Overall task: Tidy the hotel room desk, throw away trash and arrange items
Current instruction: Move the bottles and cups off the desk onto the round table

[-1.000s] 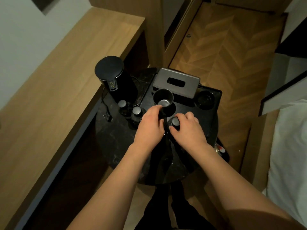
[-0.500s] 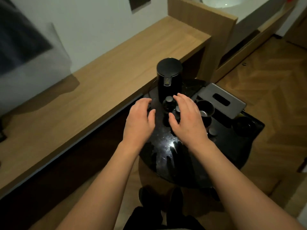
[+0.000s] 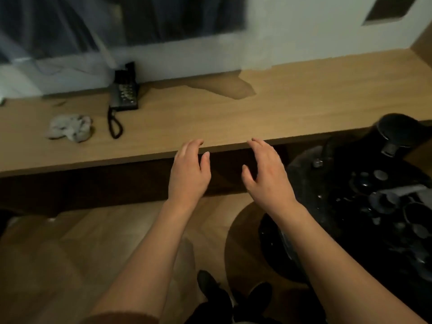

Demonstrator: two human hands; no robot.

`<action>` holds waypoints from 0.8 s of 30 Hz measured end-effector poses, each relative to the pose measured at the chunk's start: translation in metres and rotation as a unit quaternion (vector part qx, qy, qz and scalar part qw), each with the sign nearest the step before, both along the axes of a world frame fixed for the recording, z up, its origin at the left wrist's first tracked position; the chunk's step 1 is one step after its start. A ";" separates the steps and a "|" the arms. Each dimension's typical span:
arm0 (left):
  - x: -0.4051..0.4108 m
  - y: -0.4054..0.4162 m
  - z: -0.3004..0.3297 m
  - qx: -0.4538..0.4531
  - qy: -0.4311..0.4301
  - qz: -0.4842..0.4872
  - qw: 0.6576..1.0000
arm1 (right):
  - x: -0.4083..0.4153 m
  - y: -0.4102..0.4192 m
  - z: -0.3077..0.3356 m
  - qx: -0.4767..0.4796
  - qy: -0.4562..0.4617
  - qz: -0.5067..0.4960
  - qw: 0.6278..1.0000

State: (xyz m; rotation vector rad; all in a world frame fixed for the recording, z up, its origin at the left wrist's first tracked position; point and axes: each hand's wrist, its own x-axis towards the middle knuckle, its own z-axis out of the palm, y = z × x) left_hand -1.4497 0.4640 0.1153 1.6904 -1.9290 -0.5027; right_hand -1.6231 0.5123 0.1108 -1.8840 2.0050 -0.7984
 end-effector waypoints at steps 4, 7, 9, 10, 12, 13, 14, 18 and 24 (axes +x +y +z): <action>0.085 -0.008 0.002 -0.014 0.007 0.089 0.996 | 0.079 -0.028 0.007 0.004 0.015 0.079 0.997; 0.149 -0.008 0.005 -0.020 0.007 0.144 0.989 | 0.139 -0.046 0.011 0.008 0.016 0.135 0.991; 0.193 -0.004 0.007 -0.024 0.009 0.175 0.984 | 0.180 -0.056 0.014 0.008 0.017 0.174 0.985; 0.214 -0.002 0.007 -0.026 0.013 0.191 0.981 | 0.201 -0.061 0.015 0.010 0.015 0.194 0.981; 0.256 0.007 0.008 -0.031 0.026 0.236 0.971 | 0.243 -0.067 0.016 0.012 0.010 0.239 0.971; 0.276 0.014 0.009 -0.036 0.033 0.262 0.964 | 0.264 -0.069 0.017 0.012 0.010 0.263 0.965; 0.295 0.023 0.010 -0.044 0.038 0.288 0.956 | 0.286 -0.070 0.017 0.012 0.012 0.288 0.958; 0.361 0.067 0.013 -0.065 0.039 0.374 0.924 | 0.370 -0.063 0.020 0.024 0.008 0.368 0.930; 0.438 0.132 0.015 -0.063 0.027 0.489 0.870 | 0.477 -0.043 0.021 0.014 -0.012 0.497 0.868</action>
